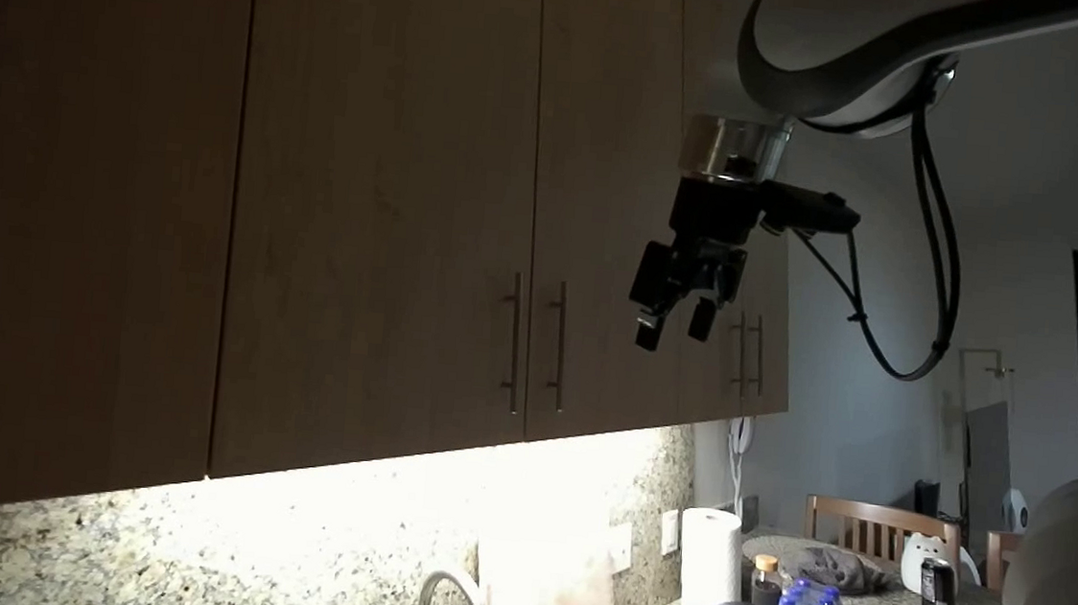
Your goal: Open the top right cabinet door
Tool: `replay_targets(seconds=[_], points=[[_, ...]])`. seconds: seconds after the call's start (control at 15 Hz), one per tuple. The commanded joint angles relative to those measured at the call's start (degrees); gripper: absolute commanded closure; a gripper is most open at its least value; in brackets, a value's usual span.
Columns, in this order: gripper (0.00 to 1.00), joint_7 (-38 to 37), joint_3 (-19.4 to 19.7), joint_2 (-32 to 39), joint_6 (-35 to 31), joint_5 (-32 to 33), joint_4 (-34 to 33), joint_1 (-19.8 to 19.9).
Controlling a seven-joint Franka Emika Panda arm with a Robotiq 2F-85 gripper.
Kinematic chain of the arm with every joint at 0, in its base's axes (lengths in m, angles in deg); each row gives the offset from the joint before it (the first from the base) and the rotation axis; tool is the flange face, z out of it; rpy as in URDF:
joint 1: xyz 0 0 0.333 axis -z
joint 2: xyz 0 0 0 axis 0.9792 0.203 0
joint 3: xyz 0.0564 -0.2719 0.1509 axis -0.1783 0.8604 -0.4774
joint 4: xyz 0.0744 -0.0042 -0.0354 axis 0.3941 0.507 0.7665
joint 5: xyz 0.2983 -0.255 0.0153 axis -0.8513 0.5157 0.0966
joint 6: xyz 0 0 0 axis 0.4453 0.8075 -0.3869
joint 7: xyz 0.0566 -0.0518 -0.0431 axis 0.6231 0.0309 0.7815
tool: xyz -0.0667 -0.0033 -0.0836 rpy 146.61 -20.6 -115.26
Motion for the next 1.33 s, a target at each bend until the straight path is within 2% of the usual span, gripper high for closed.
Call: replay_targets(seconds=[0.0, 0.67, 0.8, 1.07, 1.27], points=[[0.0, 0.33, -0.27, 0.07, 0.02, -0.38, -0.1, 0.46], [0.0, 0.32, -0.3, 0.07, 0.02, -0.37, -0.1, 0.48], [0.0, -0.94, -0.67, 0.15, -2.55, 0.8, -0.46, 1.94], [0.0, 0.77, 0.08, 1.84, -11.98, 1.88, -1.93, 2.68], [0.0, 1.97, 0.66, 5.55, -18.89, 3.66, -3.93, 3.45]])
